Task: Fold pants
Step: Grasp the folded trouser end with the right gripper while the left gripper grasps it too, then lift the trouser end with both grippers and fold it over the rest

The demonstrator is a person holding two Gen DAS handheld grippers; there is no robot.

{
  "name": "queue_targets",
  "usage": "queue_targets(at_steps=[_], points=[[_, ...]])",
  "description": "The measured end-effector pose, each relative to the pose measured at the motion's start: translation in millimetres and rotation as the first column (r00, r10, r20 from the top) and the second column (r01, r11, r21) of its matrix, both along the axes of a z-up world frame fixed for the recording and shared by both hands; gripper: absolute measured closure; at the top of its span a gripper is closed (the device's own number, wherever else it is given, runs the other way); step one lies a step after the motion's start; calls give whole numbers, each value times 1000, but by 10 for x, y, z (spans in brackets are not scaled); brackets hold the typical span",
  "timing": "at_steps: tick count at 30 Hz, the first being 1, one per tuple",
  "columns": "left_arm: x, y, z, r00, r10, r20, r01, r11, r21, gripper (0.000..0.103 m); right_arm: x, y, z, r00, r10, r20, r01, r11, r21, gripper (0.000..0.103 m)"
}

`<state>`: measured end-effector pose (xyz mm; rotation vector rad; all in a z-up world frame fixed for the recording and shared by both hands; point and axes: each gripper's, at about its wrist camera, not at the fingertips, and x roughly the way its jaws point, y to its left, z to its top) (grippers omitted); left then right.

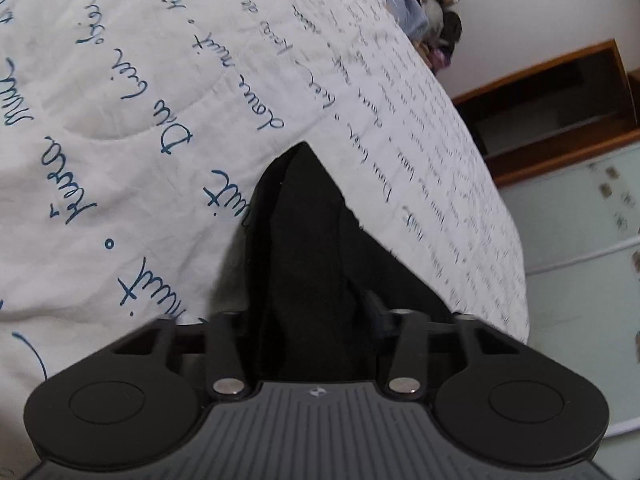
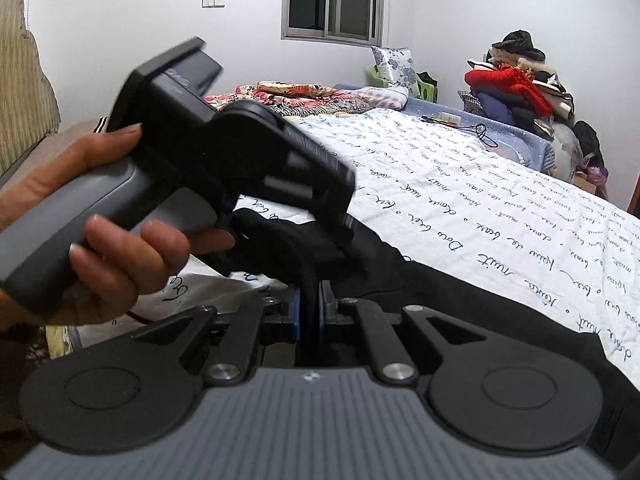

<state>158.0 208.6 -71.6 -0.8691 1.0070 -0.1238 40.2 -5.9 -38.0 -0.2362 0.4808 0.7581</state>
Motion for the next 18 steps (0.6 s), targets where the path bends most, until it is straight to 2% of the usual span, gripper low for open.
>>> queue_targets(at_steps=[3,5,7,9,12,15,17,18], points=[[-31,-28,40,1000,-5,28,4,1000,24,78,-3,1,-5,1000,-3,7,3,1000,-15,95],[-57,-67,99,999,-11,54,8,998,56,80,-30,21,-21,1000,4,17,-3,999,-51,89],[-80,-103,153,997,-15,75,9,996,84,81,-123,25,-29,998,6,56,0,995,-104,73],[-95,-149,199,995,-23,95,13,994,112,81,-211,5,-75,995,12,96,5,985,-171,66],[-112,-190,262,993,-27,112,11,990,140,82,-320,-35,-150,993,14,115,15,969,-246,64],[-131,-236,326,992,-29,125,9,987,158,82,-384,-67,-204,994,21,110,10,962,-273,62],[-135,-253,362,990,-28,135,5,986,168,82,-457,-57,-214,990,21,140,22,953,-303,50],[-133,-259,379,989,-29,142,4,985,172,83,-498,-44,-226,987,26,157,28,944,-329,38]])
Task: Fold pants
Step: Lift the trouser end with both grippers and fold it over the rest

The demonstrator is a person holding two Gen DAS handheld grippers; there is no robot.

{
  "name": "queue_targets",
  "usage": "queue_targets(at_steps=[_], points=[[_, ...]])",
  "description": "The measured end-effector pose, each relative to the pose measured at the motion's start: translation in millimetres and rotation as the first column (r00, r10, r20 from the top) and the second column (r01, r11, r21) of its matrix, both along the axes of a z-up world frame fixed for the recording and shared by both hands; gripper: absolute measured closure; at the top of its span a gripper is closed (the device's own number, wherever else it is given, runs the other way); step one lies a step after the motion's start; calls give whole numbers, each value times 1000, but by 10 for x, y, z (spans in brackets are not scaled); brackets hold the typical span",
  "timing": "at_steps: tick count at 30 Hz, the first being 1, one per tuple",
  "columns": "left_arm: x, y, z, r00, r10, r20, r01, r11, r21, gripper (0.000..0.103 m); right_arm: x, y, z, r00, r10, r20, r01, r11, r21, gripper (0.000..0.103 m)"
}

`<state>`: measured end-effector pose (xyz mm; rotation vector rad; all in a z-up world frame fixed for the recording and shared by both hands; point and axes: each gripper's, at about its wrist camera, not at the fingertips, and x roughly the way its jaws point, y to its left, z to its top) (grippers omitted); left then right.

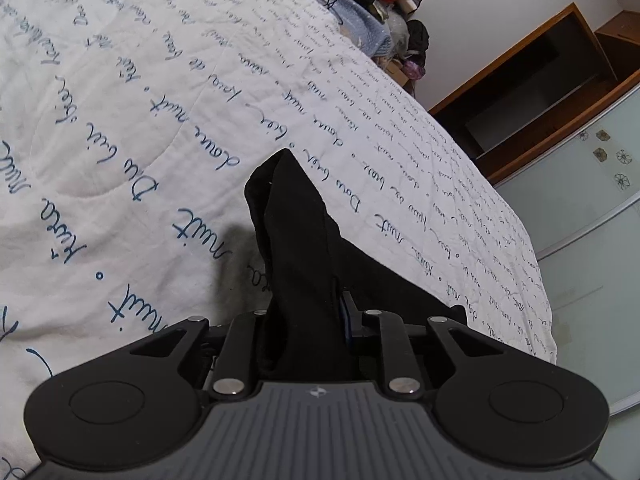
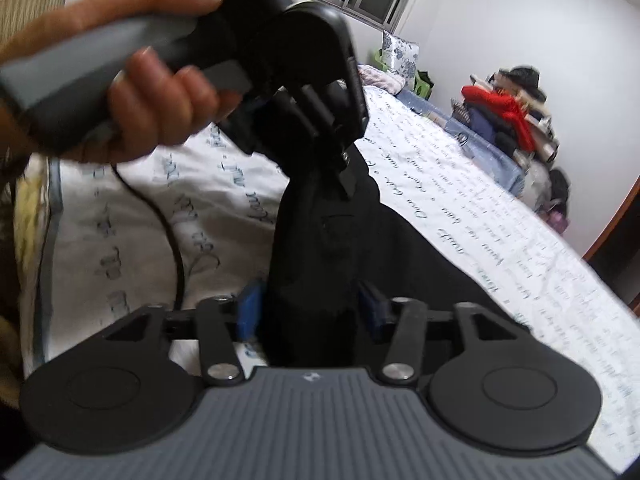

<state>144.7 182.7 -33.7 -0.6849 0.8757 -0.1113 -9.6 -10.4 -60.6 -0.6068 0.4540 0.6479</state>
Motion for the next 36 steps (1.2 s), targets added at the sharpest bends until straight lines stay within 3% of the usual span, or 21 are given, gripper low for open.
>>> queue_targets(at_steps=[1,3,5,8,10,13,15,17,20,22,27,29,33,36], points=[[-4,-10,18,1000,-1,6,1,1000,1,83,-40,-1,-37,1000,4,12,-3,1000,-29,30],[-14,-28,50,1000,-7,22,7,1000,13,83,-97,-74,-33,999,32,-14,-32,999,-27,30],[-31,-53,73,999,-10,35,9,999,36,83,-57,-295,92,997,25,-75,-18,996,82,30],[-66,-129,121,998,-20,62,15,996,82,83,129,-723,304,992,-68,-108,93,964,250,32],[-95,-192,165,996,-27,81,17,993,118,83,328,-962,356,979,-152,-133,187,934,304,42],[-114,-245,213,995,-35,95,21,989,143,83,666,-1066,156,946,-271,-176,305,930,206,49],[-107,-241,236,995,-38,93,25,990,136,83,744,-976,-90,940,-286,-184,306,947,93,51],[-104,-236,265,995,-36,92,23,991,135,83,638,-895,-138,946,-295,-132,307,948,85,51],[-107,-250,321,994,-35,103,22,993,117,83,362,-790,80,971,-229,-66,237,961,145,45],[-119,-276,362,993,-30,115,19,995,103,83,170,-683,183,986,-167,-25,168,973,158,29],[-136,-332,466,991,-16,136,6,997,75,83,-187,-339,99,999,-14,46,11,998,54,26],[-156,-363,513,988,-17,153,6,997,74,83,-164,-249,-8,999,-22,39,21,1000,13,29],[-196,-448,590,981,-25,193,7,996,92,83,-115,-227,-106,998,-65,6,65,998,13,65],[-210,-510,613,979,-24,201,2,994,107,83,-87,-245,-118,996,-90,-10,90,995,31,78]])
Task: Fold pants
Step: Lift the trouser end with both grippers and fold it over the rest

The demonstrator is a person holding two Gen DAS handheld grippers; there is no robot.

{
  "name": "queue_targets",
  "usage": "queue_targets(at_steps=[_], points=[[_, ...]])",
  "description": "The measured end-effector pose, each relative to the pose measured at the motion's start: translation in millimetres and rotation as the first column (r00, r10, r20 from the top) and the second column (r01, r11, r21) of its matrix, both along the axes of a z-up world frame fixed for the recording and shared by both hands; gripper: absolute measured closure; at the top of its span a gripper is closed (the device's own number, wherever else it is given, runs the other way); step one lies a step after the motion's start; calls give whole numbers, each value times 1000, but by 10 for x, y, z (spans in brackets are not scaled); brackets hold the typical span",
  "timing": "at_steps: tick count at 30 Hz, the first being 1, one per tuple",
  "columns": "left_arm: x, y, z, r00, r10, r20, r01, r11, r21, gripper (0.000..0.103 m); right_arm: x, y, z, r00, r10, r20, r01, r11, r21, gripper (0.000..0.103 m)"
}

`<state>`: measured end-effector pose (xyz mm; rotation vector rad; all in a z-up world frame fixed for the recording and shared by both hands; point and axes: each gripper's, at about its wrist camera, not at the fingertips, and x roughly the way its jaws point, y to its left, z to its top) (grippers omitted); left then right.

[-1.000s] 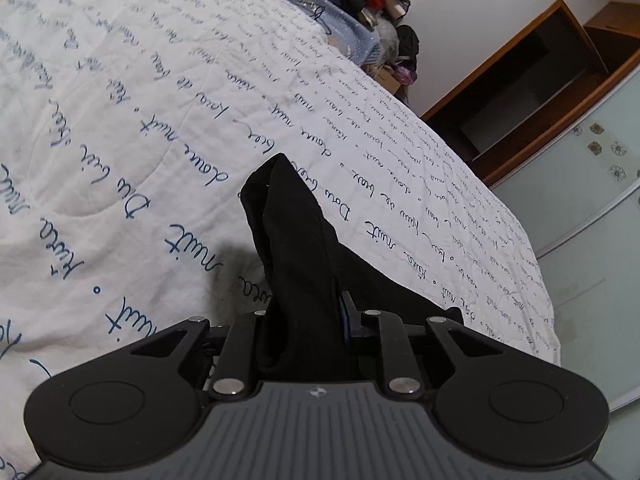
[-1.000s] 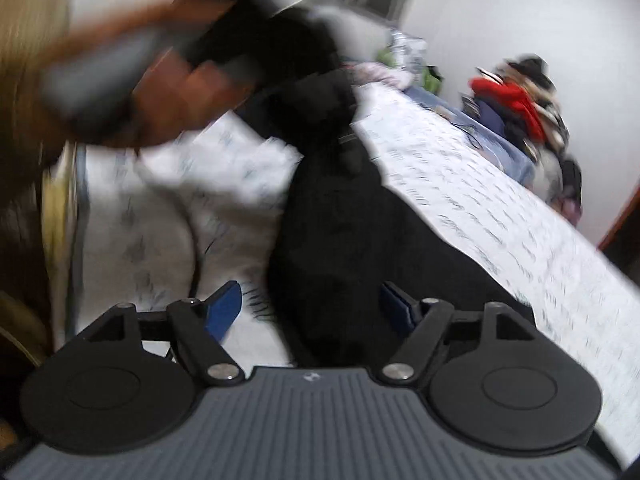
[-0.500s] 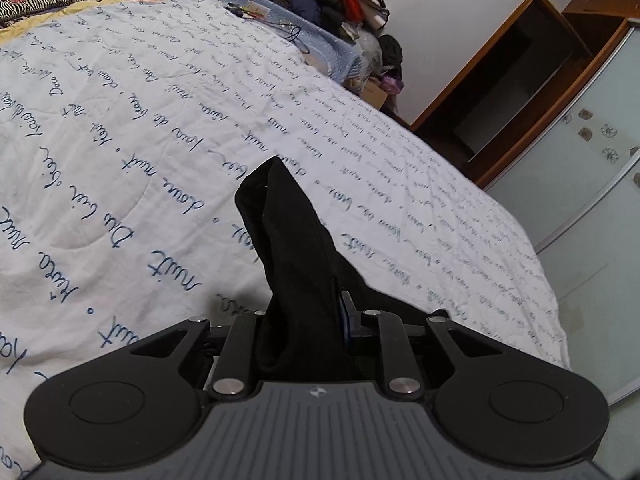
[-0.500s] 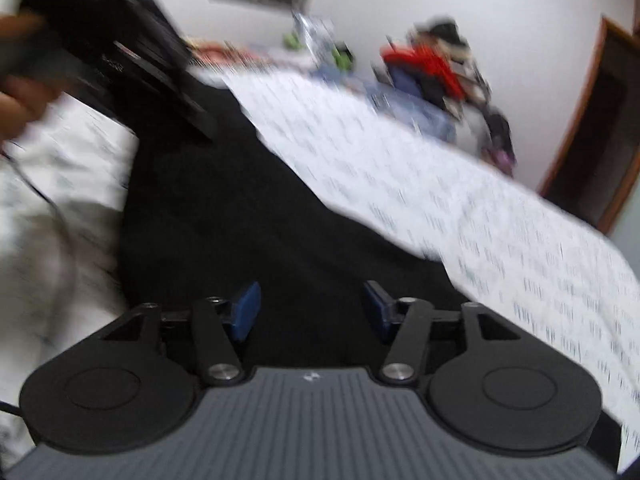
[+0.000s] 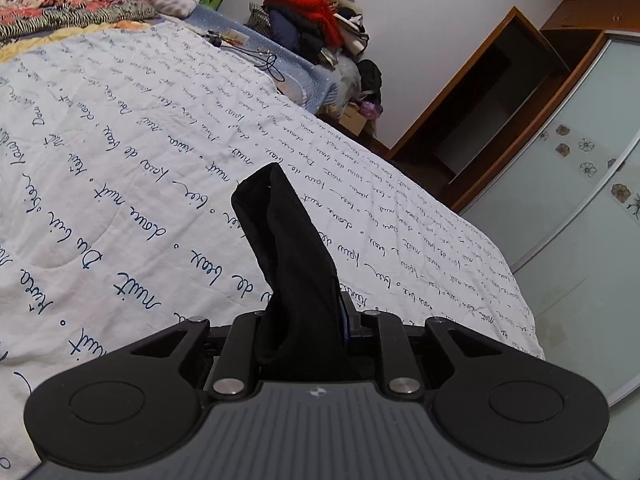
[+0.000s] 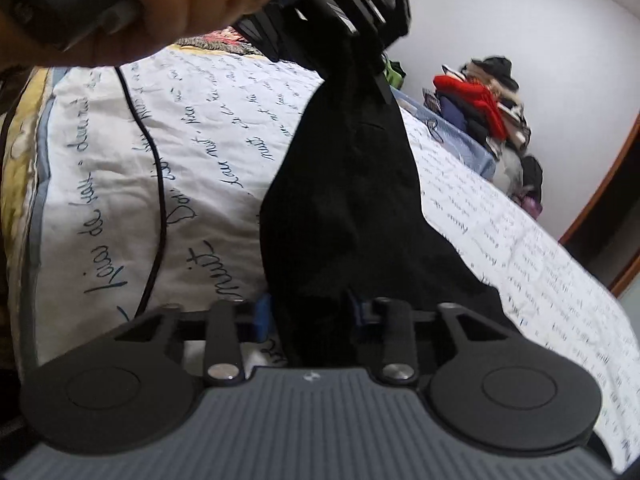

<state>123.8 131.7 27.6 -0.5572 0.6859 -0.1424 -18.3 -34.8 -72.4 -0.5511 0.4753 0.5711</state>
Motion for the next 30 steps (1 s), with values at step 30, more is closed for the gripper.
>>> queue_targets(at_steps=[30], points=[[-150,-1628,681,943,-283,178,249,950,188,83,-230,-1398,380,983,-120,-136,172,854,491,91]])
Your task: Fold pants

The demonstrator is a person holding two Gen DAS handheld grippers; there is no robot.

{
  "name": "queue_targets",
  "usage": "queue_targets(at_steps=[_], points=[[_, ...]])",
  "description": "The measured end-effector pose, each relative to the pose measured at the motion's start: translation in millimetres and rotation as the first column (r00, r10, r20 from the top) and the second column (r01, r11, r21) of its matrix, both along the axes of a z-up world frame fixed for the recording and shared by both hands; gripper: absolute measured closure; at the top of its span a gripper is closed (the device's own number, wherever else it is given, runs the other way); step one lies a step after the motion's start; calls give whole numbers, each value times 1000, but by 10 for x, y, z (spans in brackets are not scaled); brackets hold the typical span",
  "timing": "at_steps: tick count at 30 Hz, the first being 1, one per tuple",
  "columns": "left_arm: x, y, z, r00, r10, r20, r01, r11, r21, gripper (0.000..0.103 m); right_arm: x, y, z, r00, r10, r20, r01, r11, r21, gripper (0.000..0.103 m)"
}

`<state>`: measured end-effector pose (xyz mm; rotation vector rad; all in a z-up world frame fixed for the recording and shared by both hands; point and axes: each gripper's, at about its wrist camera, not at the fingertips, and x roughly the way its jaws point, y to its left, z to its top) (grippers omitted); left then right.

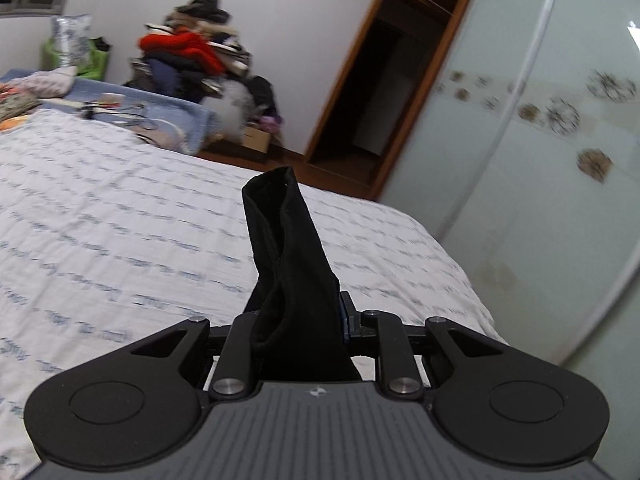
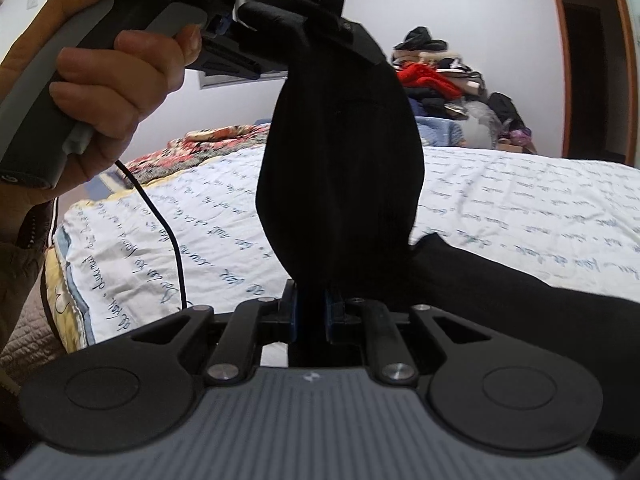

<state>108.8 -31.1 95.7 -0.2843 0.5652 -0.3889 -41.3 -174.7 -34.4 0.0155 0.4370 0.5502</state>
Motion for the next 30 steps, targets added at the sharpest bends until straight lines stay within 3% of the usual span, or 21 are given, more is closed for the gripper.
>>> queue_targets(at_steps=[10,16,22,26,27,30], points=[[-1,-826,-249,982,-181,-58,186,978,95,83,-96,-510,-134,993,-112,-45,114,992,56,91],[-72,-1238,-400,956,-280,-86,290,947,137,84,-164,-729,-211,984,-164,-67,169,982,89,91],[-110,-1649,-498,929,-366,-56,370,912,179,84,-212,-898,-279,973,-208,-94,218,971,103,91],[-43,-1698,-566,906,-407,-113,420,898,130,84,-221,-1084,-356,958,-244,-149,265,954,143,91],[-22,-1696,-577,904,-409,-126,422,899,118,84,-221,-1143,-381,954,-242,-178,272,948,167,88],[50,-1582,-615,910,-385,-152,404,907,122,84,-233,-1300,-461,943,-215,-255,268,943,199,65]])
